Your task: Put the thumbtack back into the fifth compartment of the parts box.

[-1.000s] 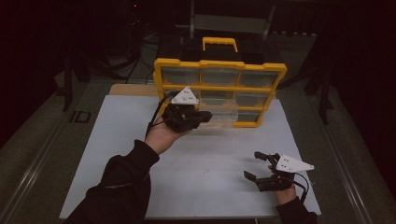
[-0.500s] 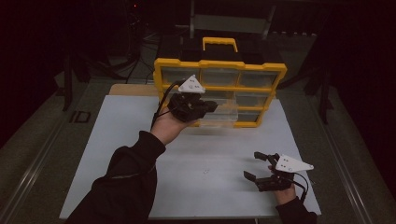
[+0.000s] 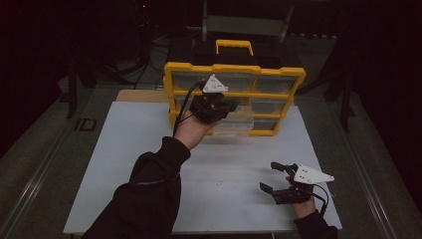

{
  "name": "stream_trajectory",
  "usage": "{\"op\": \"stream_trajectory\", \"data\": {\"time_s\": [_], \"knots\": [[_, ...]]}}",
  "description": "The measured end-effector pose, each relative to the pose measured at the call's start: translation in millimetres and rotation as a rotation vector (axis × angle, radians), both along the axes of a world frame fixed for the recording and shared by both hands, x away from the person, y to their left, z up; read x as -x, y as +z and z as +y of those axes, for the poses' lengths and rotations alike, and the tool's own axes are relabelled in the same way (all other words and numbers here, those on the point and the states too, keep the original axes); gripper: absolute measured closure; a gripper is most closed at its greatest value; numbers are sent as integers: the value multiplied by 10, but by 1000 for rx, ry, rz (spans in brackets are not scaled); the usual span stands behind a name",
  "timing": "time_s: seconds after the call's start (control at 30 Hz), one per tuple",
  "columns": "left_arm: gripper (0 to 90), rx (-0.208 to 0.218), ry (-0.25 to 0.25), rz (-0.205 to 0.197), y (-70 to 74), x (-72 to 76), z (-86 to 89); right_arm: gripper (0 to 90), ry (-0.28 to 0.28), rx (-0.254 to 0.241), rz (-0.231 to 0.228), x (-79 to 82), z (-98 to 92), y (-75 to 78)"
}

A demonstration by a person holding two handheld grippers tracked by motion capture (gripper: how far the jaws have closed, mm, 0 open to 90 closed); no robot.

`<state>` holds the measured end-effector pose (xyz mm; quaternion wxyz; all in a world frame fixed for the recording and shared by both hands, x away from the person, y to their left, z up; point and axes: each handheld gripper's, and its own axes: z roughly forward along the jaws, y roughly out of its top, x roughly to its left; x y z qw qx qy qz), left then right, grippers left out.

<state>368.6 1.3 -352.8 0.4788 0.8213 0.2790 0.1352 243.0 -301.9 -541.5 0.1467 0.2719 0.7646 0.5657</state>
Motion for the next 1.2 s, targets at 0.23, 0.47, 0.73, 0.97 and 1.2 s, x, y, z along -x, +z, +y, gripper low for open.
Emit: {"op": "stream_trajectory", "data": {"time_s": [0.23,0.47,0.73,0.97,1.2], "knots": [[846,-35,60,10,-37,-35,-156,136,1,0,0,2,1,-1],[846,-65,124,46,-58,-78,-257,136,2,0,-2,4,-1,2],[846,-129,174,124,-104,-146,-340,136,3,3,-2,7,-2,2],[845,-179,172,179,-160,-194,-388,136,2,3,-1,2,-6,-1],[844,-214,166,222,-215,-242,-405,136,2,3,-1,2,-6,0]]}}
